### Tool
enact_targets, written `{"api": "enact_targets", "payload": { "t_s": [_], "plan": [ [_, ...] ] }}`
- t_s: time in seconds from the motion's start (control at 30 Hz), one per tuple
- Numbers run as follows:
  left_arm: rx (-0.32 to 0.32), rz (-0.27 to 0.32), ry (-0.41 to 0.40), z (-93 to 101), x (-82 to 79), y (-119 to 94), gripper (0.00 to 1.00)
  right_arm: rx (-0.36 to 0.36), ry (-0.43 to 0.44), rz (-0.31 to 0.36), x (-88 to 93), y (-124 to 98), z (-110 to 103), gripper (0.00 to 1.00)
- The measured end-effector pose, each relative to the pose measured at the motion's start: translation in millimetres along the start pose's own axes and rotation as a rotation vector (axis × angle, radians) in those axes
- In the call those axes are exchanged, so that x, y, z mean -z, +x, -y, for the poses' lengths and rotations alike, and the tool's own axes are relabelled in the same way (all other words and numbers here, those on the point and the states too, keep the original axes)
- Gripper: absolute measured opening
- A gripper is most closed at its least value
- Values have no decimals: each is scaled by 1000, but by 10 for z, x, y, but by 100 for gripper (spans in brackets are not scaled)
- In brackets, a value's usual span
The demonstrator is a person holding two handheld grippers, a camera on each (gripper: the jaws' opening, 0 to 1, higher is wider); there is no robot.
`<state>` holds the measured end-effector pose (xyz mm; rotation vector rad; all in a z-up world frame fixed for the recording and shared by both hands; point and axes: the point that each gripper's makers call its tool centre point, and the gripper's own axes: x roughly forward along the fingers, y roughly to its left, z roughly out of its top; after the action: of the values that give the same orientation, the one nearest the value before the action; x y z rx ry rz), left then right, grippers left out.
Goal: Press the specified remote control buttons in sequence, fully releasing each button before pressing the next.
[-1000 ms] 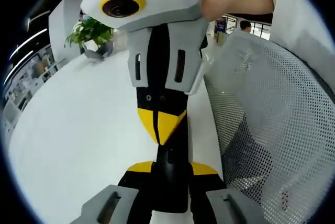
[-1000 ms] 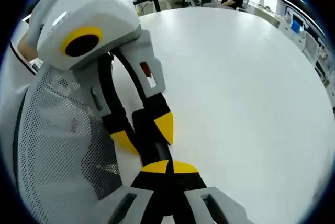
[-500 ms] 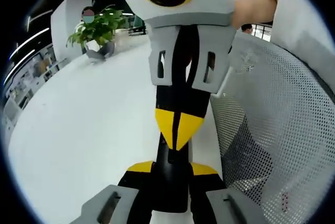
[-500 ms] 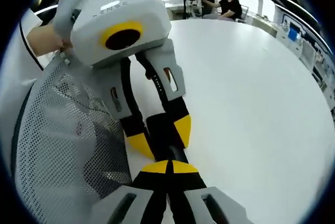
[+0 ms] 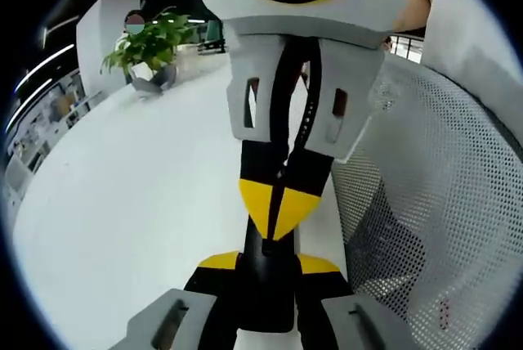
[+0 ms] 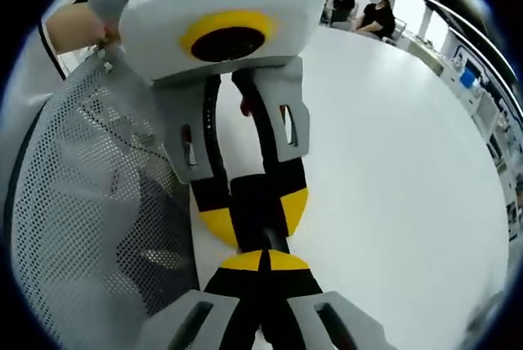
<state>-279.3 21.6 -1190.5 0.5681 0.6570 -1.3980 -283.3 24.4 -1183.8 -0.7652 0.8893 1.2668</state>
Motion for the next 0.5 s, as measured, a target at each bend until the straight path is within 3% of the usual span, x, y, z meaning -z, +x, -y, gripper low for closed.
{"api": "enact_targets", "payload": {
  "t_s": [0.07, 0.13, 0.3, 0.4, 0.43, 0.5],
  "plan": [
    [1, -4, 3, 1, 1, 3, 24, 22, -14, -29, -4, 7, -4, 0],
    [2, -9, 5, 1, 2, 6, 24, 28, -5, -17, 7, 1, 17, 0],
    [2, -11, 4, -2, 5, 10, 24, -22, 113, 138, -2, -34, 34, 0],
    [1, -10, 2, -5, 5, 15, 24, -8, 96, 123, 1, -36, 17, 0],
    [0, -10, 2, -5, 6, 16, 24, 10, 42, 101, -8, -28, 21, 0],
    [0, -11, 1, -7, 6, 18, 24, 10, 21, 101, -31, -10, 4, 0]
  ]
}}
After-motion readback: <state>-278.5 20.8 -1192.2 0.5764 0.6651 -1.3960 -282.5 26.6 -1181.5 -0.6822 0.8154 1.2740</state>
